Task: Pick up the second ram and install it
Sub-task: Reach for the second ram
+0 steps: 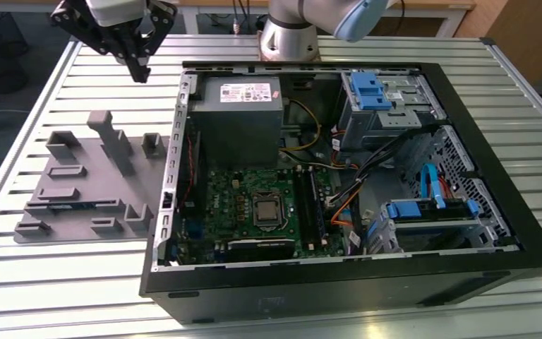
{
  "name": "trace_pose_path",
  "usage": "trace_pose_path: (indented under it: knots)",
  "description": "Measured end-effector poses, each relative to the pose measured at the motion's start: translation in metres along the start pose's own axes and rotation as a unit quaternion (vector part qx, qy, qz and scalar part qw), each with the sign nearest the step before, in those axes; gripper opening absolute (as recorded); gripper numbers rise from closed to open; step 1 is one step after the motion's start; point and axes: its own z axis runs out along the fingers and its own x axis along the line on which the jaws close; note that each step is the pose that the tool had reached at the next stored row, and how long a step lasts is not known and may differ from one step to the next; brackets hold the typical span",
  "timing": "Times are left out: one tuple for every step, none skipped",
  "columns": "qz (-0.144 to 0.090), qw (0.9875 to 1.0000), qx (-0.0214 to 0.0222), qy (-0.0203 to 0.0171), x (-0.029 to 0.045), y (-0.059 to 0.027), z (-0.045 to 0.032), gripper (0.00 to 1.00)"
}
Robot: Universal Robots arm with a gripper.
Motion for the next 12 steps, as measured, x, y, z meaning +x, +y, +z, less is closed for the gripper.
trace_pose_path:
  knots:
    - [0.0, 1.0, 0.0, 0.0, 0.0003, 0.0, 0.0001, 0.11]
    - [0.0, 1.0, 0.0, 0.0, 0.0005, 0.0, 0.0001, 0.11]
    - [0.0, 1.0, 0.0, 0.0, 0.0008, -0.0001, 0.0001, 0.11]
    - [0.0, 1.0, 0.0, 0.0, 0.0011, -0.0001, 0.0001, 0.11]
    - [0.0, 1.0, 0.0, 0.0, 0.0014, -0.0001, 0.0002, 0.11]
    - [0.0, 1.0, 0.0, 0.0, 0.0016, -0.0001, 0.0002, 0.11]
    - [0.0, 1.0, 0.0, 0.0, 0.0019, -0.0001, 0.0002, 0.11]
    - [0.0, 1.0, 0.0, 0.0, 0.0021, -0.0002, 0.0003, 0.11]
    - [0.0, 1.0, 0.0, 0.0, 0.0024, -0.0002, 0.0003, 0.11]
    - [0.0, 1.0, 0.0, 0.0, 0.0027, -0.0002, 0.0003, 0.11]
    - [0.0, 1.0, 0.0, 0.0, 0.0029, -0.0002, 0.0004, 0.11]
    - [0.0, 1.0, 0.0, 0.0, 0.0033, -0.0003, 0.0004, 0.11]
